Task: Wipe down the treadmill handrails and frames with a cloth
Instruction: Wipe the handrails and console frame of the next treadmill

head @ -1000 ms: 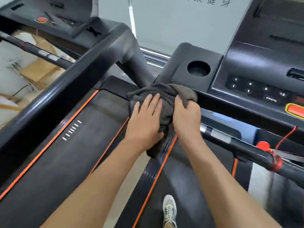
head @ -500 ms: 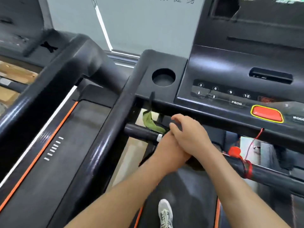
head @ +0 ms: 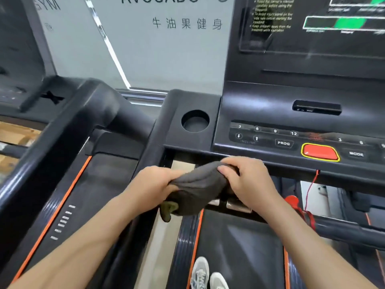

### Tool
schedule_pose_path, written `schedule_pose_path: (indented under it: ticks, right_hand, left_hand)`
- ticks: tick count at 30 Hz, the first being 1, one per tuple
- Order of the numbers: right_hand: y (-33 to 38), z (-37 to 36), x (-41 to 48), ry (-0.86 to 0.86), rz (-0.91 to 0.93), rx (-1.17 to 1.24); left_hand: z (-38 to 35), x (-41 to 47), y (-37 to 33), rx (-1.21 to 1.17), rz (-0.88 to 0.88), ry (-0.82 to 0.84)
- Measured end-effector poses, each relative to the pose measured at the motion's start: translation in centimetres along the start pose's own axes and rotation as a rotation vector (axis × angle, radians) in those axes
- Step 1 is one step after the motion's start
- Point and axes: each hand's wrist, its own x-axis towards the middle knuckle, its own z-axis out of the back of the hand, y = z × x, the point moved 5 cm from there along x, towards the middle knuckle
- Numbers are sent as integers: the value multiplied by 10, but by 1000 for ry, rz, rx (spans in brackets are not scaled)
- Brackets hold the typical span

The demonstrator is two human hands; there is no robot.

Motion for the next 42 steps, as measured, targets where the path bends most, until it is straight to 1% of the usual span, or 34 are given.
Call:
schedule_pose_path:
  ticks: [2, 3, 4, 5, 6, 7, 8, 9, 10, 11, 12, 13, 15, 16, 18, 19, 20, 22, 24, 25, 27, 29, 31, 33, 35, 37, 38, 40, 41, 42]
  right_hand:
    - [18, 11, 20, -216, -51, 230]
    - [24, 15, 33, -307, -92, 302]
    - [31, 17, 45, -377, -113, 307]
    - [38, 16, 54, -420, -97, 231]
    - [45, 12, 61, -443, -58, 103]
    - [49, 2, 63, -434, -11, -40]
    - [51, -13, 62, -390, 39, -183]
    - [51, -31, 56, -314, 67, -313]
    - [49, -53, 51, -201, 58, -417]
    - [46, -74, 46, -67, 25, -501]
    - [42, -89, 44, 34, -10, -556]
    - [40, -96, 48, 79, -34, -597]
    - [41, -90, 70, 158, -53, -611]
    - [43, -85, 85, 215, -27, -583]
    - [44, -73, 119, 304, 49, -519]
    - [45, -67, 131, 316, 58, -489]
    - [43, -64, 139, 287, 45, -456]
    - [45, -56, 143, 78, 46, -467]
    - [44, -56, 139, -69, 43, -476]
    - [39, -57, 141, -89, 17, -424]
    - [33, -59, 152, -121, 21, -344]
    - [29, -59, 168, -181, 61, -365]
    - [21, -68, 184, -111, 12, -404]
    - [12, -73, 202, -24, -90, -408]
    - [9, -75, 219, 16, -153, -374]
    - [10, -75, 235, 52, -140, -350]
    - [11, -75, 243, 83, -118, -347]
    - [15, -78, 262, 170, -82, -321]
    - [19, -82, 269, 207, -72, -310]
    - [26, -87, 275, 230, -54, -314]
  left_hand:
    - [31, 9, 9, -117, 48, -215]
    - [48, 19, 15, -177, 88, -309]
    - [63, 31, 21, -192, 146, -394]
    - [76, 41, 24, -132, 212, -463]
    - [83, 47, 24, -8, 259, -514]
    - [83, 51, 22, 114, 242, -552]
    - [74, 51, 18, 206, 170, -565]
    - [56, 50, 15, 280, 94, -533]
    - [33, 49, 14, 348, 52, -466]
    - [13, 50, 16, 398, 54, -363]
    - [-1, 52, 23, 423, 74, -279]
    - [-5, 57, 31, 429, 69, -240]
    - [3, 71, 43, 426, -12, -194]
    - [8, 78, 47, 413, -75, -180]
    - [21, 96, 60, 336, -155, -143]
    - [26, 108, 65, 303, -160, -118]
    - [31, 123, 69, 282, -152, -106]
    - [39, 157, 75, 241, -120, -115]
    - [46, 182, 78, 179, -90, -191]
    - [49, 190, 80, 138, -95, -253]
    - [55, 208, 82, 71, -120, -372]
    - [62, 230, 87, 39, -75, -437]
    - [67, 253, 91, 65, 29, -433]
    - [70, 268, 98, 59, 147, -377]
    - [72, 277, 110, -43, 251, -325]
    - [74, 279, 125, -187, 358, -302]
    - [75, 276, 134, -303, 410, -307]
    - [68, 262, 151, -606, 504, -344]
    - [61, 248, 159, -721, 533, -378]
    - [51, 235, 168, -775, 547, -383]
